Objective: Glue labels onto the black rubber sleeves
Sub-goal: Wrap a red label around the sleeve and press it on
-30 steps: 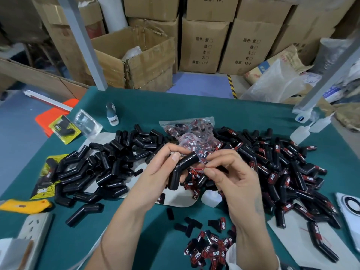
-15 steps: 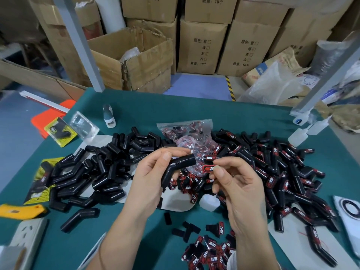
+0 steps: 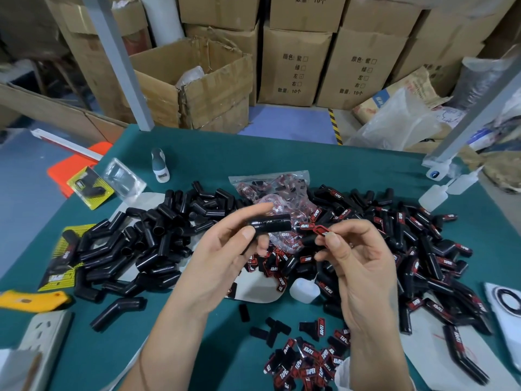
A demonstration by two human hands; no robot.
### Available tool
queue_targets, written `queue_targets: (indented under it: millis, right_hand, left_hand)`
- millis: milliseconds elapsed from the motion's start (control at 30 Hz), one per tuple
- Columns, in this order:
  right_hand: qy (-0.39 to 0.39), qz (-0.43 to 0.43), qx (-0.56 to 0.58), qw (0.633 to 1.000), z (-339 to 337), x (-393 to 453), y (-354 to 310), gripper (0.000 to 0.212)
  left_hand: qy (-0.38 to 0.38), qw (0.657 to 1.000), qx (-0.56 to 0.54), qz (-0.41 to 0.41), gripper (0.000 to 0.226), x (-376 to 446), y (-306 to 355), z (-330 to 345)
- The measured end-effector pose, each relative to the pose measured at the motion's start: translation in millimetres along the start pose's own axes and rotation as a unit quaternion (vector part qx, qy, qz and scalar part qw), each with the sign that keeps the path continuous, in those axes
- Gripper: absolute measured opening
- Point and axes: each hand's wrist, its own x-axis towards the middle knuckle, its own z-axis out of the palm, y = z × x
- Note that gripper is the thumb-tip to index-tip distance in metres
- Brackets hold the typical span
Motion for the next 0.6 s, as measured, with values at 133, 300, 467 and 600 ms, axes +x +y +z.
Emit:
queue_targets:
  millis: [133, 300, 467, 600]
  right_hand:
    - [-0.006, -0.031, -0.017, 0.999, 0, -4, -4, 0.023]
    - [-0.015, -0.075, -0.049, 0.996, 2, -8, -2, 0.015]
    - [-0.014, -0.067, -0.034, 0.997, 3, -8, 1, 0.014]
    - [-0.008, -0.057, -0.033, 0.998, 4, -9, -1, 0.018]
  left_hand:
    - [0.037, 0.993, 0.094, 0.056, 0.030, -4, 1, 6]
    - [-0.016, 0.980, 0.180, 0.087, 0.028, -12, 7, 4]
    - [-0.002, 0.983, 0.164, 0.081, 0.034, -11, 7, 9]
    - [0.025, 0.984, 0.159, 0.073, 0.039, -10, 6, 10]
